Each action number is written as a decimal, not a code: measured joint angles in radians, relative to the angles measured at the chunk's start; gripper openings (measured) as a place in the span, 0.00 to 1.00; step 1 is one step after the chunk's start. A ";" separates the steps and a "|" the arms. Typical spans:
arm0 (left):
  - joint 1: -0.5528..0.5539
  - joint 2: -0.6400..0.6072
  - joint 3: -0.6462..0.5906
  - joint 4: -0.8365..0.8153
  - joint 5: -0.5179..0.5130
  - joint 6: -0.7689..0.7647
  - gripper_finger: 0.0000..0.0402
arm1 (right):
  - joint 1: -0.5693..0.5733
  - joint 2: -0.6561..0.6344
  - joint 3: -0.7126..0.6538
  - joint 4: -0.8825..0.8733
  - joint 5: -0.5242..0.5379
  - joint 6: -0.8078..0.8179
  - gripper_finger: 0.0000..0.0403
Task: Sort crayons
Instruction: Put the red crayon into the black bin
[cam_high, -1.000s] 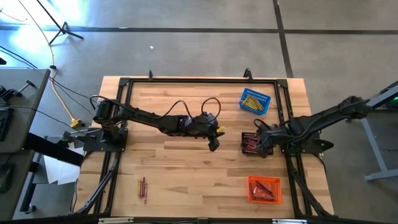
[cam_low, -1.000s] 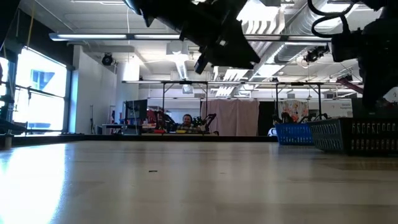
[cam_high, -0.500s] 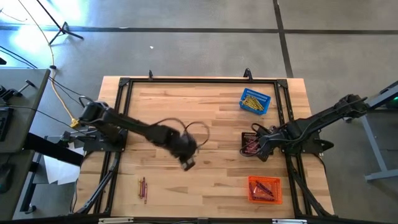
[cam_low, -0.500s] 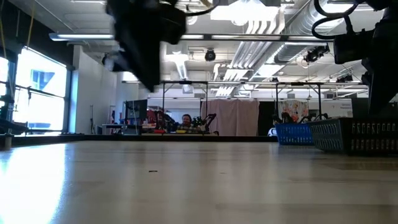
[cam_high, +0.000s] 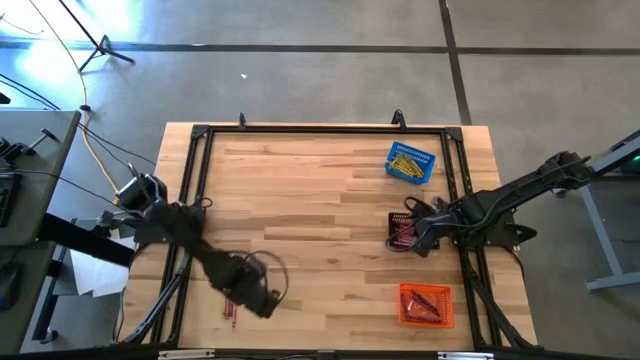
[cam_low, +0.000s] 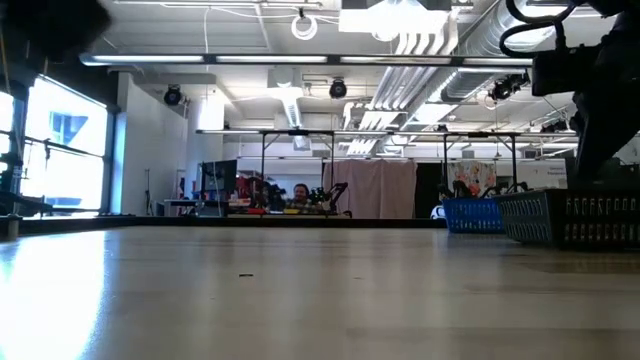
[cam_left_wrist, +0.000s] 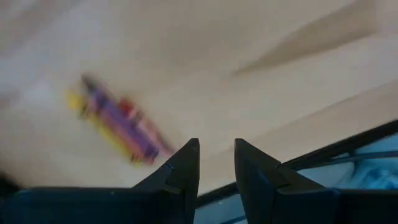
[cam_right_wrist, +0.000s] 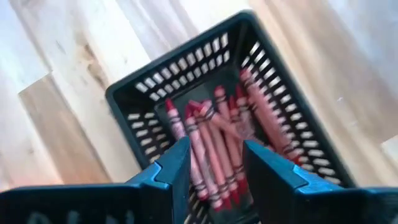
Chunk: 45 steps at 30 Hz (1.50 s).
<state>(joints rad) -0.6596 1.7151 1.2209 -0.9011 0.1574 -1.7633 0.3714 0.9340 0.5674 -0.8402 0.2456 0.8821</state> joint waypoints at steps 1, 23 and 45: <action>-0.022 0.001 0.000 -0.003 0.001 -0.057 0.21 | 0.000 0.000 0.000 0.000 0.018 -0.001 0.33; -0.250 0.101 0.001 0.023 -0.018 -0.573 0.21 | 0.000 0.000 0.000 0.050 0.263 -0.079 0.33; -0.251 0.218 0.003 0.083 -0.020 -0.570 0.21 | 0.000 0.000 0.000 0.084 0.283 -0.079 0.33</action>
<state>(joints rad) -0.9104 1.9331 1.2238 -0.8177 0.1370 -2.3331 0.3714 0.9340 0.5674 -0.7558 0.5282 0.8028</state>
